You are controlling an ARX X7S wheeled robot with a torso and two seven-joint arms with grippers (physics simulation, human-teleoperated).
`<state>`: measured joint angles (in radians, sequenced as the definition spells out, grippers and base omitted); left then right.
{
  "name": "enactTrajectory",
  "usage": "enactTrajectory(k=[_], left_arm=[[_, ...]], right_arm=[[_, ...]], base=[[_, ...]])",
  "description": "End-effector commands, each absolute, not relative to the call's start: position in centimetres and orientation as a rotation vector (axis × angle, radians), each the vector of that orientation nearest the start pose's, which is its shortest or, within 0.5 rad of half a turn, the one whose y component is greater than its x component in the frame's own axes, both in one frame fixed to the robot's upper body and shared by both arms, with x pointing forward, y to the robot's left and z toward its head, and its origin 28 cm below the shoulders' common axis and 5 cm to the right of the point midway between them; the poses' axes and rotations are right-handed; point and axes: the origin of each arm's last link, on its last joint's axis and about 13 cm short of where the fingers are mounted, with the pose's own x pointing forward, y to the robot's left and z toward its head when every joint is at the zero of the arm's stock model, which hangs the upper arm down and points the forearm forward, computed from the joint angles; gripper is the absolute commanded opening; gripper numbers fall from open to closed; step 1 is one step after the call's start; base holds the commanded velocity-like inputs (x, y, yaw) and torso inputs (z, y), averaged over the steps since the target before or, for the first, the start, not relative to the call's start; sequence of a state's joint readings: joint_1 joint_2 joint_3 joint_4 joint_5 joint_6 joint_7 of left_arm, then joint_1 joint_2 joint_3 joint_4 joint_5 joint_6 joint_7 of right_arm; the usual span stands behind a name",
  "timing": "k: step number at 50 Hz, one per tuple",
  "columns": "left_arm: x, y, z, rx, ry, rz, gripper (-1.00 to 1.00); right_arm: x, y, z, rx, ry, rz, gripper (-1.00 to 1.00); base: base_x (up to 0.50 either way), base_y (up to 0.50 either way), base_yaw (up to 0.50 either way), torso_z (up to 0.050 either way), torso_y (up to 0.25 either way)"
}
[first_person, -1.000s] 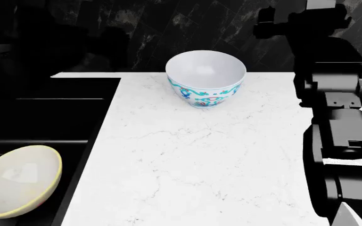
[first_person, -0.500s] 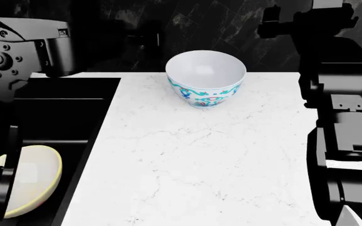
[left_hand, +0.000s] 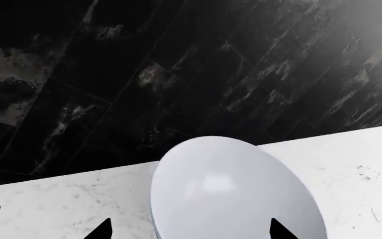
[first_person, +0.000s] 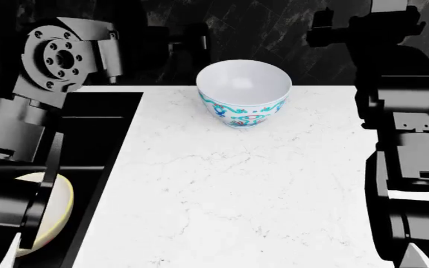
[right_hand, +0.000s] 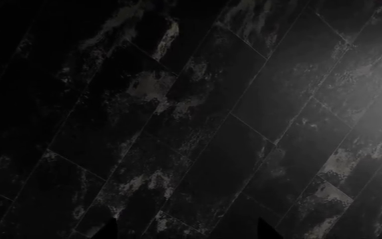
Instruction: Stack the bowls in the sink.
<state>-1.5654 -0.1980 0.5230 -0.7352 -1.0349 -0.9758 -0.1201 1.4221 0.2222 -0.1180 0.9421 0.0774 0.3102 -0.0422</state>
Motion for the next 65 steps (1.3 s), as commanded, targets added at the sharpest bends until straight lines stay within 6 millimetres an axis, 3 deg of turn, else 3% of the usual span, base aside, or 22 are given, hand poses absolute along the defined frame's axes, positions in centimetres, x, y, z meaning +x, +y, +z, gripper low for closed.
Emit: enactTrajectory(k=[1,18,41,65], left_arm=[[39.8,17.7,32.5,-0.247,0.337,-0.429,1.0],[41.4,16.2,31.2,-0.315,0.377,-0.396,1.0],[41.6,15.7,28.4,-0.283,0.44,-0.374,1.0],[42.0,15.8,27.5,-0.415,0.402,-0.327,1.0]], right_arm=[[42.4,-18.0,29.0,-0.1,-0.157,-0.121,1.0],[42.1,-18.2,29.2,-0.1,-0.16,-0.128,1.0],[42.4,-18.5,28.8,-0.101,-0.15,-0.134,1.0],[42.3,-18.8,28.7,-0.112,-0.147,-0.144,1.0]], base=[[0.0,0.0,0.0,0.0,0.0],[0.0,0.0,0.0,0.0,0.0],[0.0,0.0,0.0,0.0,0.0],[0.0,0.0,0.0,0.0,0.0]])
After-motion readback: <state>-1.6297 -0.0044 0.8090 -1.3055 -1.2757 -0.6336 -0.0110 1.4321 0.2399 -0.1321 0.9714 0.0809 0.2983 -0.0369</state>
